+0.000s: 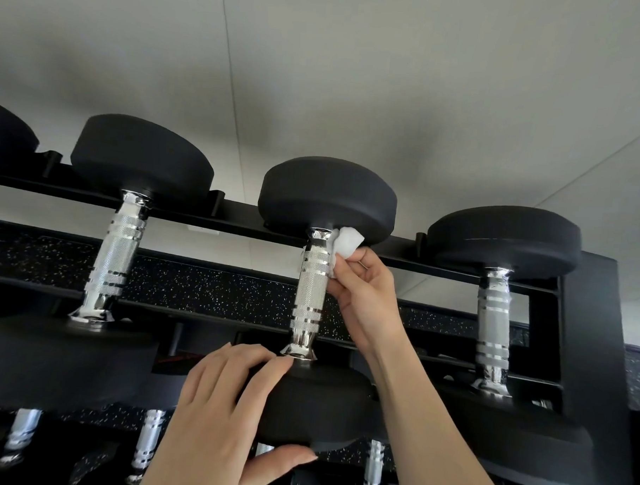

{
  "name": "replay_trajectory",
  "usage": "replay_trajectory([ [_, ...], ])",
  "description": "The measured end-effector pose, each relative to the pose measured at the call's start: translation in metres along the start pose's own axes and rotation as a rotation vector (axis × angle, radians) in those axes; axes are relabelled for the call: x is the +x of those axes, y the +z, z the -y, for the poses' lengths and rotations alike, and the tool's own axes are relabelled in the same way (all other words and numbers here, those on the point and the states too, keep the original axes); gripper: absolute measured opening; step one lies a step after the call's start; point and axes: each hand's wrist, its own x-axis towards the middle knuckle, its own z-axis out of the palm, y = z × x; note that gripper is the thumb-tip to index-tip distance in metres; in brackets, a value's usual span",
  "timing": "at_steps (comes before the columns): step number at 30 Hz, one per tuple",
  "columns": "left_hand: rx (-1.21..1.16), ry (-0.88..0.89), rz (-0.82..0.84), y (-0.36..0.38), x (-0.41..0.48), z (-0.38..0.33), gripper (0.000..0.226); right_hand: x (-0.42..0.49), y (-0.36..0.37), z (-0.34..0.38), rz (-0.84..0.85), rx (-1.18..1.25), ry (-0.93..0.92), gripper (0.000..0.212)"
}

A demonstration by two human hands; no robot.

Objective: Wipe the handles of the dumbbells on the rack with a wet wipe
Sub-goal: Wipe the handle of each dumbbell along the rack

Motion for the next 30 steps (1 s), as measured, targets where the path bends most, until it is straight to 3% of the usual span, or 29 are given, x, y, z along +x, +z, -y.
replay_trajectory([
  [6,-0.015,-0.012,0.013,-0.002,0.001,0.000,0.063,0.000,-0.004,-0.001,0.045,0.133,0.059,0.017],
  [9,-0.009,-0.010,0.015,-0.001,0.001,0.000,0.063,0.000,-0.007,-0.002,0.069,0.148,0.092,0.006],
  [14,-0.004,-0.005,0.017,-0.001,0.001,0.001,0.064,-0.001,-0.012,-0.007,0.083,0.141,0.133,0.024],
  [18,-0.002,-0.002,0.021,-0.001,0.001,0.001,0.064,-0.005,-0.015,-0.012,0.101,0.165,0.159,0.056],
  [23,0.001,0.003,0.022,-0.001,0.001,0.001,0.064,-0.015,-0.018,-0.012,0.144,0.150,0.182,0.034],
  [27,-0.003,0.004,0.029,-0.002,0.000,0.001,0.063,-0.022,-0.022,-0.016,0.174,0.116,0.209,0.046],
  [30,-0.013,0.002,0.038,-0.002,-0.001,0.001,0.063,-0.031,-0.023,-0.011,0.195,0.031,0.219,0.026],
])
